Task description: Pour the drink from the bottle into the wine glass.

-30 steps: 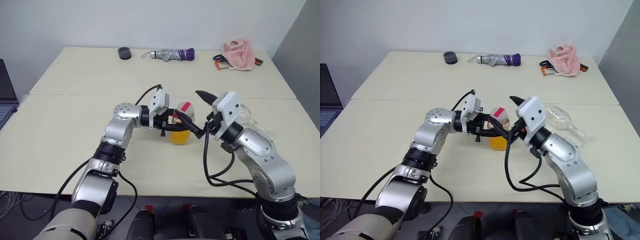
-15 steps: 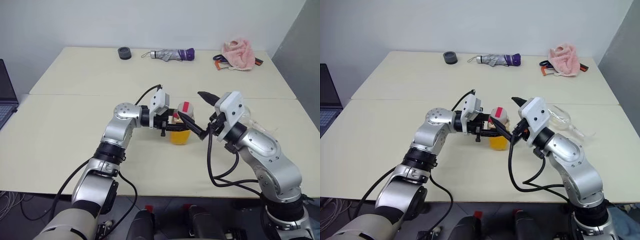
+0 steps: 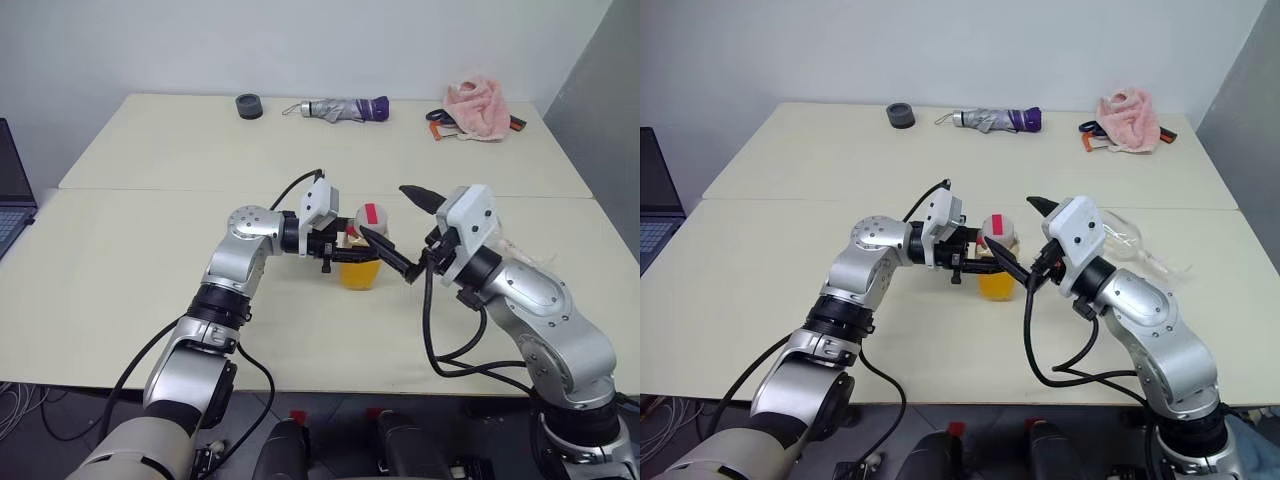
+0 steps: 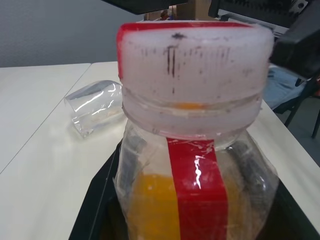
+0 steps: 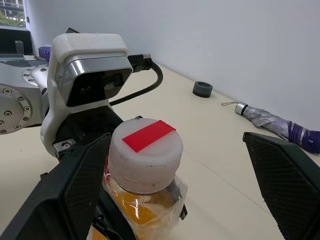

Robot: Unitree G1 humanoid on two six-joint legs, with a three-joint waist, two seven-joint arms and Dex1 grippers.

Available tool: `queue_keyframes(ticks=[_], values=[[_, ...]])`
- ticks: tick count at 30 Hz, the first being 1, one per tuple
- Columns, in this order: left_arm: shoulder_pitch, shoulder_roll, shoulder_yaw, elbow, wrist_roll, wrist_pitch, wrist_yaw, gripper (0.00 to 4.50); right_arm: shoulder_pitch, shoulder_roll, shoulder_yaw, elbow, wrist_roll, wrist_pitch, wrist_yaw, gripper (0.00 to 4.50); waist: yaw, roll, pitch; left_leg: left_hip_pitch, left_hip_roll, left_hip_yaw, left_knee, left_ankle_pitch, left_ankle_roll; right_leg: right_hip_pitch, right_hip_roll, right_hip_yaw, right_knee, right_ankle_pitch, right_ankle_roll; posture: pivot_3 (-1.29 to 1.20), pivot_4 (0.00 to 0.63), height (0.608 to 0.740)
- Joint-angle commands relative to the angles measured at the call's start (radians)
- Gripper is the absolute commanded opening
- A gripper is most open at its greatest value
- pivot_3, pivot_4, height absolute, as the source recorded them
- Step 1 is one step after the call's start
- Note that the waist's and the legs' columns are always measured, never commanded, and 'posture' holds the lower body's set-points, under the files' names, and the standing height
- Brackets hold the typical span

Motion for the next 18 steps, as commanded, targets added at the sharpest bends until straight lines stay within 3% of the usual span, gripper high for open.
queue_keyframes(ticks=[1, 18], values=[[-0.006, 0.011, 0.016, -0.019, -0.019, -0.019, -0.012, 1.78, 0.007, -0.020, -0.066, -0.015, 0.000, 0.001, -0.012, 4.50, 0.000, 0.000, 0.000, 0.000, 0.000, 0.000, 0.000, 0.000, 0.000, 0.000, 0.000, 0.000, 0.000, 0.000, 0.000, 0.00, 0.150, 0.740], [-0.009, 0.015, 0.015, -0.012, -0.019, -0.023, -0.015, 1.78, 0.022, -0.044, -0.077, -0.006, 0.001, -0.015, 0.007, 4.50, 0.000, 0.000, 0.000, 0.000, 0.000, 0.000, 0.000, 0.000, 0.000, 0.000, 0.000, 0.000, 0.000, 0.000, 0.000, 0.00, 0.150, 0.740]])
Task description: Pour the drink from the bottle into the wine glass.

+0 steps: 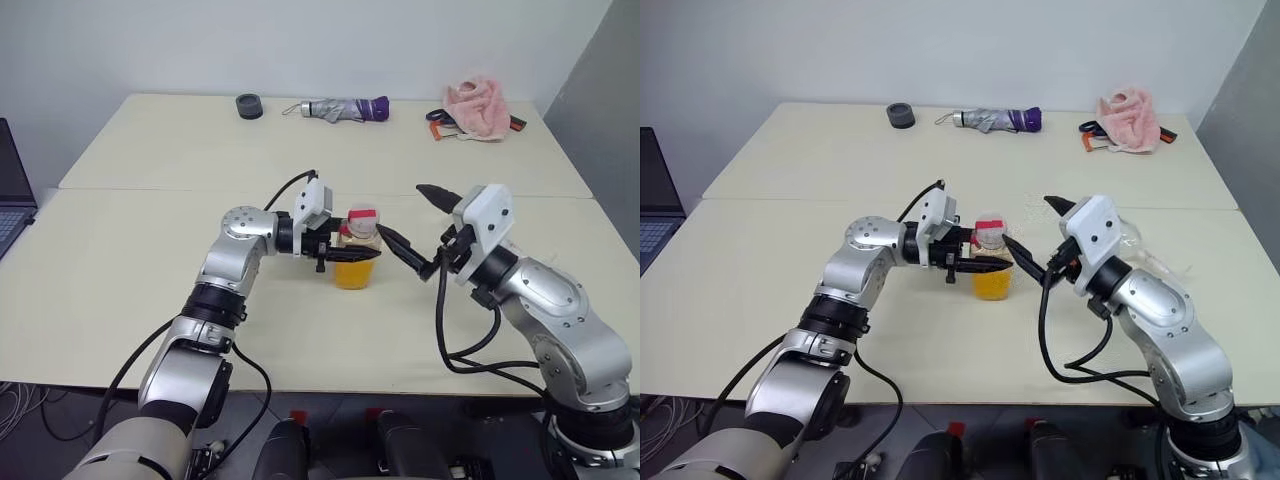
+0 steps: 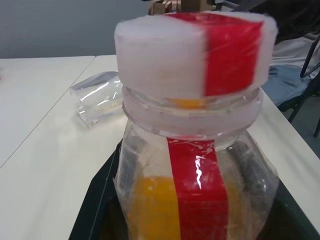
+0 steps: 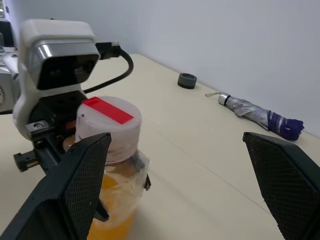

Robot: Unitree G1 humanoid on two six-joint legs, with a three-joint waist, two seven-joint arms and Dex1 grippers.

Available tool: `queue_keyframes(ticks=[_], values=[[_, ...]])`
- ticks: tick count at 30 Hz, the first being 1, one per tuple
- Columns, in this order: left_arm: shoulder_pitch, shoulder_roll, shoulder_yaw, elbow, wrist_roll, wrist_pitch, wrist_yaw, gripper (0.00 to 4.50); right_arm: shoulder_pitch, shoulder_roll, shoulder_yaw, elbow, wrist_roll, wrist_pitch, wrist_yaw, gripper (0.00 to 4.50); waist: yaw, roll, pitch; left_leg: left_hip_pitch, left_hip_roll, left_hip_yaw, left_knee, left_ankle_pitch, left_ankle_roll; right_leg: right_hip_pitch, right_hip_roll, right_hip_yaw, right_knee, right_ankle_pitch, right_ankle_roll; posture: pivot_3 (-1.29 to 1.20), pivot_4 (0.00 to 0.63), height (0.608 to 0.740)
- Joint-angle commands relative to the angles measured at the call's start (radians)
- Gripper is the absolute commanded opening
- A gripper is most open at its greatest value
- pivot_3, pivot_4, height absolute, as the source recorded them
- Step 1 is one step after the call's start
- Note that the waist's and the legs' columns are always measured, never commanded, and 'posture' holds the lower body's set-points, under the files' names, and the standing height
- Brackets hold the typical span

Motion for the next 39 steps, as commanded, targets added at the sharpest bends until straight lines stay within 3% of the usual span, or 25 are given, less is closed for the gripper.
queue_keyframes(ticks=[1, 28, 39], values=[[-0.009, -0.005, 0.009, -0.031, -0.018, -0.023, -0.009, 1.78, -0.003, -0.007, -0.019, -0.018, 0.002, -0.013, 0.003, 4.50, 0.000, 0.000, 0.000, 0.000, 0.000, 0.000, 0.000, 0.000, 0.000, 0.000, 0.000, 0.000, 0.000, 0.000, 0.000, 0.00, 0.150, 0.740], [-0.012, -0.007, 0.011, -0.020, -0.016, -0.029, -0.005, 1.78, 0.007, -0.004, -0.019, -0.037, 0.025, -0.005, 0.039, 4.50, 0.000, 0.000, 0.000, 0.000, 0.000, 0.000, 0.000, 0.000, 0.000, 0.000, 0.000, 0.000, 0.000, 0.000, 0.000, 0.00, 0.150, 0.740], [-0.012, -0.001, 0.012, -0.024, -0.014, -0.031, -0.004, 1.78, 0.031, -0.087, -0.079, -0.040, 0.112, 0.023, 0.114, 4.50, 0.001, 0.000, 0.000, 0.000, 0.000, 0.000, 0.000, 0.000, 0.000, 0.000, 0.000, 0.000, 0.000, 0.000, 0.000, 0.00, 0.150, 0.740]])
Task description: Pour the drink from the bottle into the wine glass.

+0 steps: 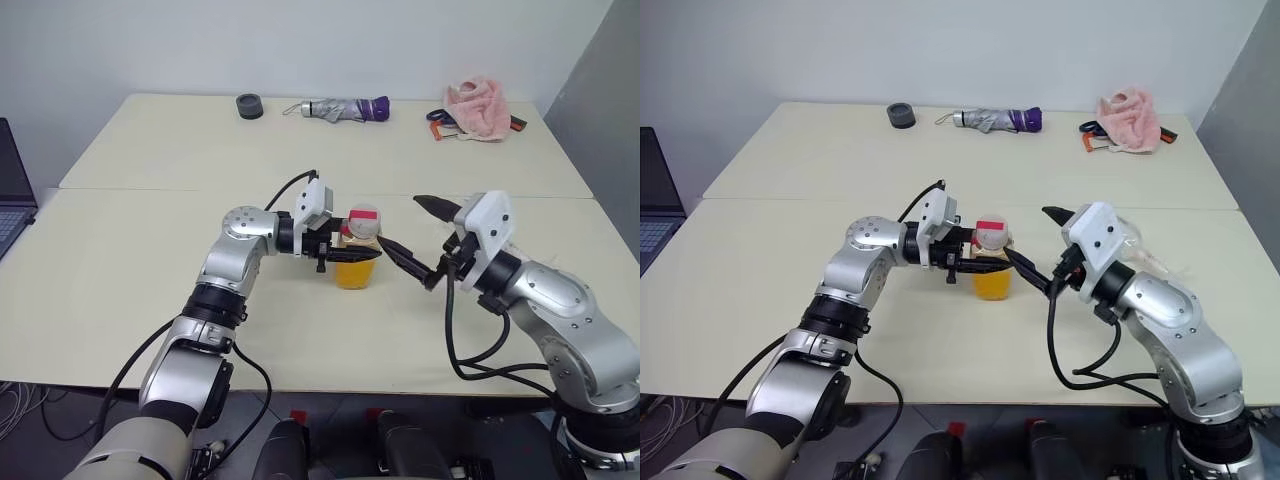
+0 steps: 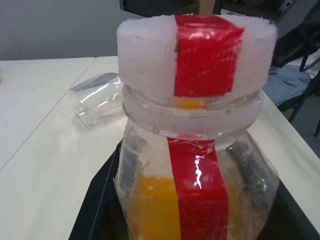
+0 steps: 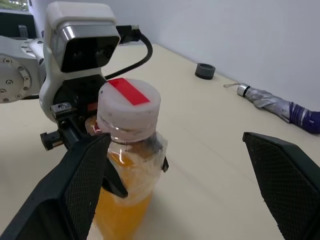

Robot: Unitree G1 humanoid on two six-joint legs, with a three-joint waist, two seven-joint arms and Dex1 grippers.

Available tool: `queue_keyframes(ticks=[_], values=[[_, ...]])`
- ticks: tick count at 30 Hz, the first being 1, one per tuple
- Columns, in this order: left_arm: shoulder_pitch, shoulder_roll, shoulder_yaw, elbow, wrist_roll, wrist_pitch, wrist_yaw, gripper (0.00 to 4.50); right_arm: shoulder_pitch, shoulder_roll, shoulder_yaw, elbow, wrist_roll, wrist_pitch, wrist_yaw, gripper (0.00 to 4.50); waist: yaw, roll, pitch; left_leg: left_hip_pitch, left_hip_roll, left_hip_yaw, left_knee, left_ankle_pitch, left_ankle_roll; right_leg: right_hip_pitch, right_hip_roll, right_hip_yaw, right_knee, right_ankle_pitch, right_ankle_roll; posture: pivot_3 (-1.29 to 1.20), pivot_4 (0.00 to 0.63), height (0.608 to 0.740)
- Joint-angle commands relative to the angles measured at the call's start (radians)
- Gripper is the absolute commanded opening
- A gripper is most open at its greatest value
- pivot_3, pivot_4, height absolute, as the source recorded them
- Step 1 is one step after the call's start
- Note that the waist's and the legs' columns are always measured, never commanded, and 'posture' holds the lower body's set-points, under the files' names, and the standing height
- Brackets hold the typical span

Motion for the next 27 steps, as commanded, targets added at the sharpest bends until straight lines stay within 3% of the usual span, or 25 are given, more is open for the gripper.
queue_keyframes(ticks=[1, 8, 15, 20, 27], values=[[-0.012, 0.001, 0.013, -0.025, -0.015, -0.019, -0.004, 1.78, 0.008, -0.032, -0.040, -0.032, 0.038, 0.002, 0.035, 4.50, 0.000, 0.000, 0.000, 0.000, 0.000, 0.000, 0.000, 0.000, 0.000, 0.000, 0.000, 0.000, 0.000, 0.000, 0.000, 0.00, 0.150, 0.740], [-0.011, 0.007, 0.015, -0.028, -0.015, -0.021, -0.004, 1.78, 0.033, -0.094, -0.080, -0.005, 0.091, 0.005, 0.097, 4.50, 0.000, 0.000, 0.000, 0.000, 0.000, 0.000, 0.000, 0.000, 0.000, 0.000, 0.000, 0.000, 0.000, 0.000, 0.000, 0.00, 0.150, 0.740], [-0.010, 0.011, 0.015, -0.031, -0.016, -0.020, -0.006, 1.78, -0.025, -0.056, -0.124, 0.011, 0.235, 0.071, 0.080, 4.50, -0.001, 0.000, 0.000, 0.000, 0.000, 0.000, 0.000, 0.000, 0.000, 0.000, 0.000, 0.000, 0.000, 0.000, 0.000, 0.00, 0.150, 0.740], [-0.015, 0.008, 0.014, -0.027, -0.017, -0.021, -0.009, 1.78, -0.127, -0.022, -0.083, 0.044, 0.308, 0.148, 0.055, 4.50, -0.001, 0.000, 0.000, 0.000, 0.000, 0.000, 0.000, 0.000, 0.000, 0.000, 0.000, 0.000, 0.001, 0.000, 0.000, 0.00, 0.150, 0.740], [-0.019, 0.001, 0.010, -0.025, -0.017, -0.025, -0.012, 1.78, -0.222, 0.002, 0.011, 0.138, 0.260, 0.134, 0.070, 4.50, 0.000, 0.000, 0.000, 0.000, 0.000, 0.000, 0.000, 0.000, 0.000, 0.000, 0.000, 0.000, 0.000, 0.000, 0.000, 0.00, 0.150, 0.740]])
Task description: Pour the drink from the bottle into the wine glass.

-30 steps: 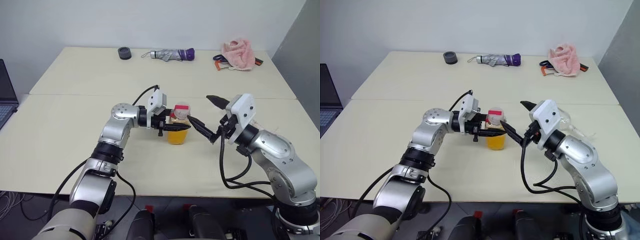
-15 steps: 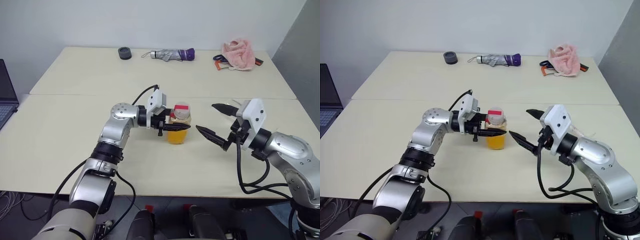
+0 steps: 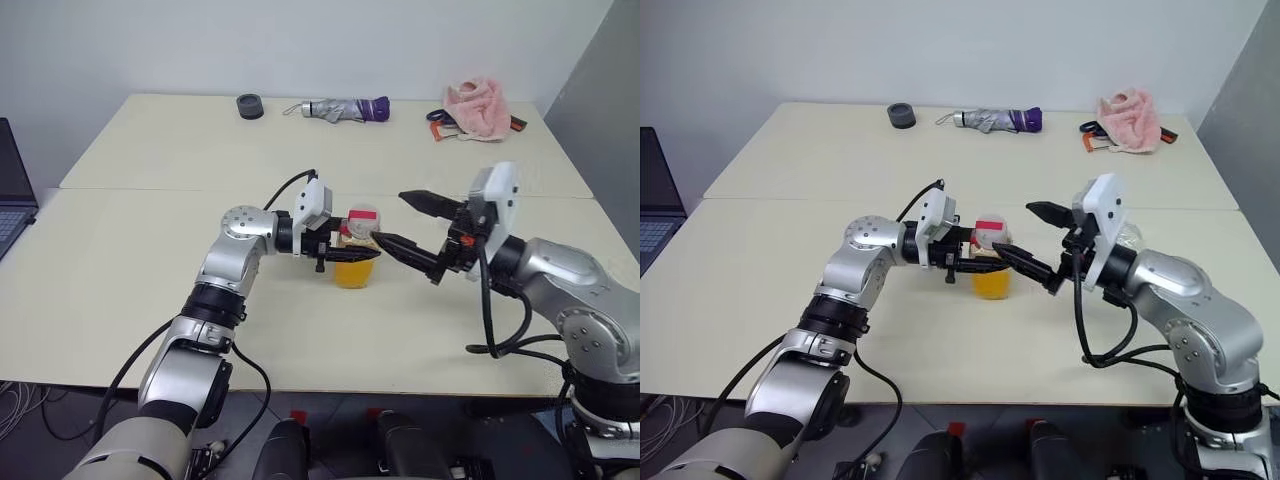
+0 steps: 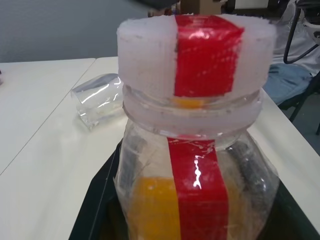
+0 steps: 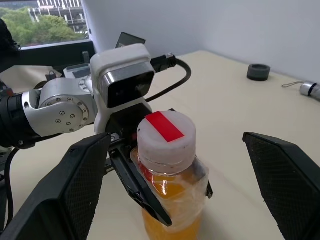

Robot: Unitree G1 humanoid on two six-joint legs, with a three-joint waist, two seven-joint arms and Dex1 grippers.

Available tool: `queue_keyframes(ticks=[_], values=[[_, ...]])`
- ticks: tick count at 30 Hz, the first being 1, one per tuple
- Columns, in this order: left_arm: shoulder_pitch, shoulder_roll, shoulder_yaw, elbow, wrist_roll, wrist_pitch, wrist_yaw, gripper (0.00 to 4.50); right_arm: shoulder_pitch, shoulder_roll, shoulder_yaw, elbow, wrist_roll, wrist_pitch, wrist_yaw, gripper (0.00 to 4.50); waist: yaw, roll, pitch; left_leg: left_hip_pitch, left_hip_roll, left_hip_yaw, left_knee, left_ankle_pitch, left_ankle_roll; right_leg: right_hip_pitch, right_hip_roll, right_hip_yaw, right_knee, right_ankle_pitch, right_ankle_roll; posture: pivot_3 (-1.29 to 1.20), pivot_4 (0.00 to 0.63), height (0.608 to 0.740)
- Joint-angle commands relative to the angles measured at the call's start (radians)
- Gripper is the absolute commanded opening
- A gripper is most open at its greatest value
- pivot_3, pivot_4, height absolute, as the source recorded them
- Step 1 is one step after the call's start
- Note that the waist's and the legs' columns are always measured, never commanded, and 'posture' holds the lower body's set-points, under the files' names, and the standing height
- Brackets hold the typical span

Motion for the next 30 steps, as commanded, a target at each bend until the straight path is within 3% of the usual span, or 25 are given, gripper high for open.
queue_keyframes(ticks=[1, 13, 16, 22, 27, 30], values=[[-0.018, -0.001, 0.010, -0.025, -0.016, -0.018, -0.011, 1.78, -0.054, 0.014, 0.033, 0.030, -0.028, -0.032, 0.014, 4.50, 0.000, 0.000, 0.000, 0.000, 0.000, 0.000, 0.000, 0.000, 0.000, 0.000, 0.000, 0.000, 0.000, 0.000, 0.000, 0.00, 0.150, 0.740], [-0.018, -0.001, 0.011, -0.027, -0.013, -0.017, -0.011, 1.78, -0.108, 0.055, 0.120, 0.102, -0.119, -0.112, 0.055, 4.50, 0.000, 0.000, 0.000, 0.000, 0.000, 0.000, 0.000, 0.000, 0.000, 0.000, 0.000, 0.000, 0.000, 0.000, 0.000, 0.00, 0.150, 0.740], [-0.016, -0.001, 0.010, -0.030, -0.014, -0.015, -0.010, 1.78, -0.106, 0.066, 0.126, 0.104, -0.128, -0.120, 0.054, 3.93, 0.000, 0.000, 0.000, 0.000, 0.000, 0.000, 0.000, 0.000, 0.000, 0.000, 0.000, 0.000, 0.000, 0.000, 0.000, 0.00, 0.150, 0.740], [-0.013, -0.003, 0.010, -0.036, -0.015, -0.010, -0.007, 1.78, -0.097, 0.076, 0.132, 0.094, -0.146, -0.128, 0.058, 1.85, 0.000, 0.000, 0.000, 0.000, 0.000, 0.000, 0.000, 0.000, 0.000, 0.000, 0.000, 0.000, 0.000, 0.000, 0.000, 0.00, 0.150, 0.740], [-0.008, -0.003, 0.009, -0.045, -0.017, -0.007, -0.002, 1.78, -0.085, 0.065, 0.157, 0.089, -0.270, -0.262, 0.059, 1.84, 0.000, 0.000, 0.000, 0.000, 0.000, 0.000, 0.000, 0.000, 0.000, 0.000, 0.000, 0.000, 0.000, 0.000, 0.000, 0.00, 0.150, 0.740], [-0.002, -0.001, 0.009, -0.051, -0.019, -0.003, 0.001, 1.77, -0.066, 0.088, 0.134, 0.083, -0.259, -0.288, 0.056, 1.82, 0.000, 0.000, 0.000, 0.000, 0.000, 0.000, 0.000, 0.000, 0.000, 0.000, 0.000, 0.000, 0.000, 0.000, 0.000, 0.00, 0.150, 0.740]])
